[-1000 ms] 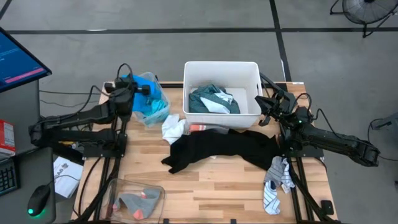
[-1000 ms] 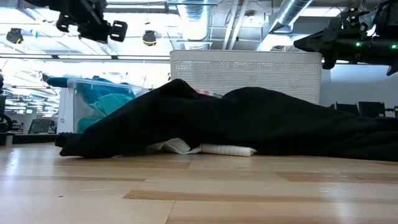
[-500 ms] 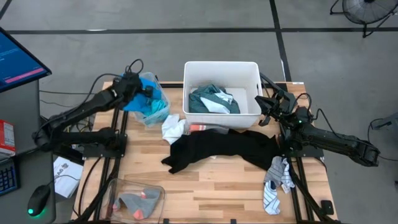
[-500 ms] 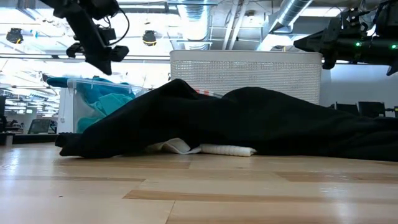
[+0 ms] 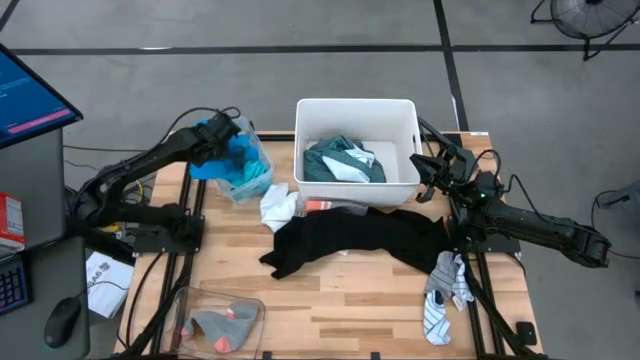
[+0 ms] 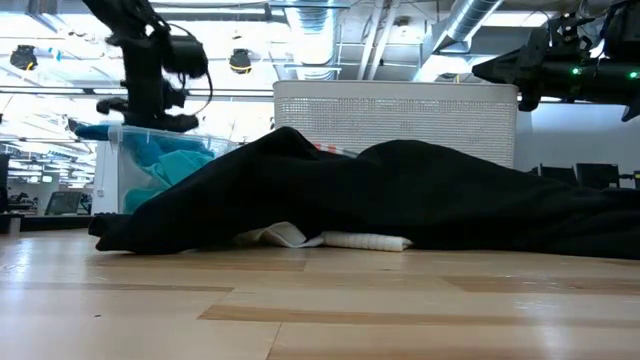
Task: Pick & Place Cloths
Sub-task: Put the blue shorts into the transparent container
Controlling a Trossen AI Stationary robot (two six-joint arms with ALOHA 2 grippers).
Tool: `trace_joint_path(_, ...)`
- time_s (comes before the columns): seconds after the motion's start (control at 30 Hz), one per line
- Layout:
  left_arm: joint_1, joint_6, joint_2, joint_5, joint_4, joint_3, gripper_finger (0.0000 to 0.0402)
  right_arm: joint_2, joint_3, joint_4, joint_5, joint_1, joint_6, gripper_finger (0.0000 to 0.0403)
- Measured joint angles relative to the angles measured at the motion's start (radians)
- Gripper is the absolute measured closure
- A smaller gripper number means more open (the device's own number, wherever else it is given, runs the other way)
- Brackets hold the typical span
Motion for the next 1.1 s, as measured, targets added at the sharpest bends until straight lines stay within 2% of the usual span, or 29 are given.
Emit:
trace_joint_path(0.13, 0.007, 0.061, 0.094, 0.115, 0.071, 0.0, 0.0401, 0.0, 0.0, 0.0, 0.0, 0.0, 0.0, 0.0365)
trace_joint_path(0.3, 0.005, 0.175, 0.212, 0.313, 0.136, 0.0, 0.0401, 0.0, 0.0, 0.0, 0.0, 0.0, 0.0, 0.0365)
trace_joint_path(0.5, 0.01, 0.28, 0.323, 0.372, 0.15, 0.002, 0.0401, 0.0, 0.0, 0.0, 0.0, 0.0, 0.0, 0.0365)
trace_joint_path(0.63, 0.029, 0.348, 0.371, 0.446, 0.199, 0.002, 0.0401, 0.0, 0.0, 0.0, 0.0, 0.0, 0.0, 0.0365)
trace_joint_path(0.87, 0.055, 0.362, 0.345, 0.501, 0.222, 0.001, 0.0401, 0.0, 0.0, 0.0, 0.0, 0.0, 0.0, 0.0365)
trace_joint_path(1.0, 0.049, 0.365, 0.218, 0.504, 0.184, -0.002, 0.0393, 0.0, 0.0, 0.0, 0.0, 0.0, 0.0, 0.0365)
trace_joint_path(1.1, 0.039, 0.394, 0.093, 0.521, 0.189, -0.002, 0.0372, 0.0, 0.0, 0.0, 0.0, 0.0, 0.0, 0.0365)
